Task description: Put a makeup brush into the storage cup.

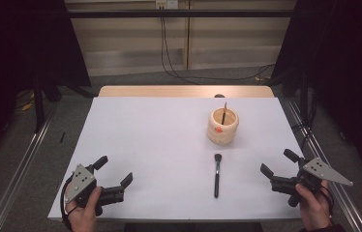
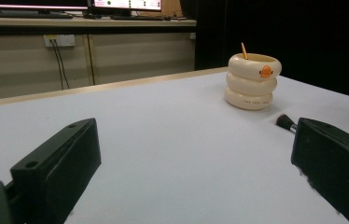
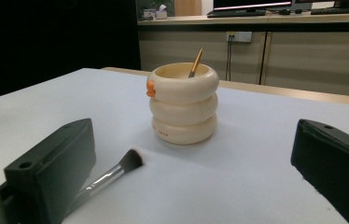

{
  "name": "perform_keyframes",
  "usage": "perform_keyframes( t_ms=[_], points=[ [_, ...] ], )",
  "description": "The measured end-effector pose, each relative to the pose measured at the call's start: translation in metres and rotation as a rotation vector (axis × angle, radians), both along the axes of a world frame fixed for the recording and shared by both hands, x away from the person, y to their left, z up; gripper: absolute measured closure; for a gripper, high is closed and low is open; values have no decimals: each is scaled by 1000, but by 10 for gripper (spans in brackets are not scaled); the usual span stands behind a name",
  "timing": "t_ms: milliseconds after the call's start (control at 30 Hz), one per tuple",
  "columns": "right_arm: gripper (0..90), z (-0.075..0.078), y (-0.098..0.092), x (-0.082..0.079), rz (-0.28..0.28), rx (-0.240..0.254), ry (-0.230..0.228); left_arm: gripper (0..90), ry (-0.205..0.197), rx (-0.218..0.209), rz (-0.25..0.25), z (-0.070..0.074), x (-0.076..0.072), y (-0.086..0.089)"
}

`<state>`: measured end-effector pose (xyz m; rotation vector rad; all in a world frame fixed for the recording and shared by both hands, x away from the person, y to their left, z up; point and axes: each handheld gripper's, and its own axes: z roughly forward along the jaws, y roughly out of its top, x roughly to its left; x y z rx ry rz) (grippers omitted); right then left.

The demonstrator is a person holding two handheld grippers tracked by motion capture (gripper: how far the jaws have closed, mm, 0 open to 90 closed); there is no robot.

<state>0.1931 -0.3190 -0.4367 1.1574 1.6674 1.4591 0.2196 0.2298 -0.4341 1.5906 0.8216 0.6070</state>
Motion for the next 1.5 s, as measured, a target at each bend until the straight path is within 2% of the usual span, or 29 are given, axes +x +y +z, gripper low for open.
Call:
perform_keyframes(
  t_ms=[100, 333, 367, 400, 433, 500, 567, 667, 867, 933, 967, 1133, 1200, 1333, 1367, 1400, 1500],
  points=[
    [2, 1, 1, 1, 4, 13, 4, 14, 2, 4, 0, 0, 0, 0],
    [6, 11, 4, 5, 36, -21, -19, 14, 4, 3, -5, 0, 0, -1],
    [6, 13, 5, 7, 39, -22, -11, 14, -2, 16, -5, 0, 0, 0],
    [11, 14, 6, 9, 30, -37, -13, 14, 2, 11, 1, 0, -1, -1],
    [17, 15, 7, 11, 32, -28, -8, 14, 3, 15, 3, 0, -1, -1],
    [14, 17, 6, 15, 51, -40, -6, 14, 1, 10, -1, 0, -1, -1],
    [14, 19, 7, 20, 56, -32, -17, 14, 2, 3, -1, 0, -1, 0],
    [13, 22, 9, 28, 50, -40, -22, 15, 3, 7, 2, 0, 0, 1],
    [14, 29, 18, 43, 95, -48, -38, 17, 3, 10, 1, 0, -1, -1],
    [22, 30, 22, 48, 104, -19, -38, 16, 2, 16, -2, 0, 0, -1],
    [22, 31, 25, 50, 104, -34, -43, 16, 2, 17, -2, 0, 0, -1],
    [31, 33, 32, 63, 115, -29, -66, 17, 5, 9, -7, -1, 1, 1],
    [38, 34, 35, 68, 112, -17, -58, 18, 3, 11, -4, -1, 1, 1],
    [45, 34, 40, 76, 136, -29, -71, 18, 5, 10, -6, -1, 1, 1],
    [45, 33, 41, 78, 129, -34, -68, 18, 2, 18, -6, -1, 1, 1],
    [45, 32, 41, 79, 131, -35, -65, 18, 2, 5, -2, -1, 0, 1],
    [46, 31, 42, 82, 124, -44, -67, 16, -5, 7, -6, 0, 0, 1]
  ],
)
